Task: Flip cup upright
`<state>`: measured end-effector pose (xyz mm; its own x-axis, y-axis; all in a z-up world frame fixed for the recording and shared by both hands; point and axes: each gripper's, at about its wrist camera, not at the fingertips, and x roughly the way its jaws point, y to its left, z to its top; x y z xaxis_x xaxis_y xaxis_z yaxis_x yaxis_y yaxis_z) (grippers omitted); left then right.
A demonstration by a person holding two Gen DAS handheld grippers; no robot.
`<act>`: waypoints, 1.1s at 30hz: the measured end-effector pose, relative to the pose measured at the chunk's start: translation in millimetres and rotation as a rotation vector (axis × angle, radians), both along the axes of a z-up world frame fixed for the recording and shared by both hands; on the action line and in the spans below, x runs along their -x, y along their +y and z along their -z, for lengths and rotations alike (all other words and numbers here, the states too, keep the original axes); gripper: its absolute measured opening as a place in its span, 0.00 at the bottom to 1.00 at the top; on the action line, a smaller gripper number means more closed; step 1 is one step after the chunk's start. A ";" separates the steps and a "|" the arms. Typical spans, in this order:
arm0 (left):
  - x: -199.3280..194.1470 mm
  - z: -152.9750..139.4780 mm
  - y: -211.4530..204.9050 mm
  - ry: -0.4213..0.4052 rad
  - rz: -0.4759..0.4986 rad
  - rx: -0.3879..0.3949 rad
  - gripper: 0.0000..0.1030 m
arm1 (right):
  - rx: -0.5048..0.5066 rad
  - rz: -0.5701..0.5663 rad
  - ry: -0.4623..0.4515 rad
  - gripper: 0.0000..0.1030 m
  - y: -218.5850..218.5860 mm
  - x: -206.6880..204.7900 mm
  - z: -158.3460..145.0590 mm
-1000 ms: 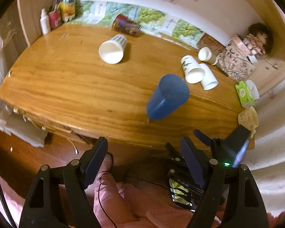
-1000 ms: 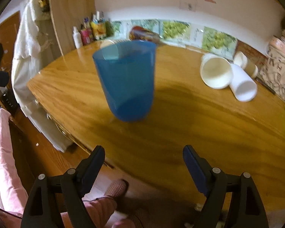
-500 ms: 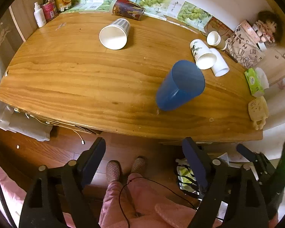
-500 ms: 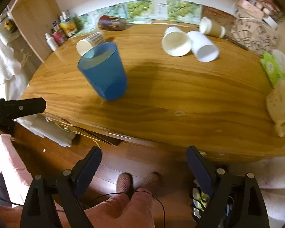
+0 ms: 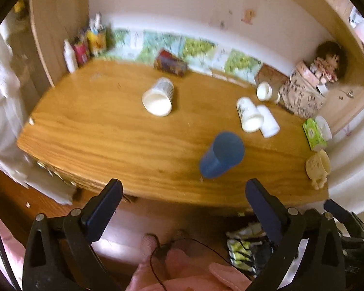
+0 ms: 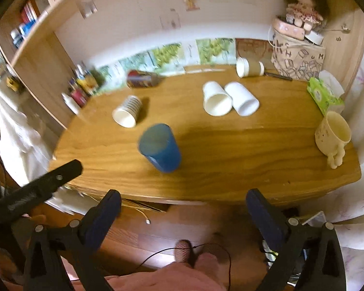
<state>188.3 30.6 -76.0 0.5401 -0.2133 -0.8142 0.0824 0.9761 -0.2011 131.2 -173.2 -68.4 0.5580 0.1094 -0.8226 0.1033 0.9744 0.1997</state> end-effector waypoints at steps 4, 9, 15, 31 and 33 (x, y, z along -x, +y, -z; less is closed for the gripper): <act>13.1 -16.8 5.6 -0.100 -0.031 -0.030 0.99 | 0.036 0.033 -0.019 1.00 7.8 11.0 -11.0; 38.1 -33.1 7.7 -0.233 -0.044 -0.089 0.99 | 0.082 0.063 -0.079 1.00 16.2 33.8 -21.9; 61.3 -33.4 8.1 -0.279 -0.033 -0.119 0.99 | 0.126 0.074 -0.205 1.00 26.3 60.8 -32.8; 81.1 -42.9 7.5 -0.374 -0.059 -0.161 0.99 | 0.125 0.049 -0.281 1.00 37.4 70.1 -36.2; 79.8 -41.1 5.7 -0.362 -0.057 -0.170 0.99 | 0.118 0.048 -0.274 1.00 36.9 68.5 -35.0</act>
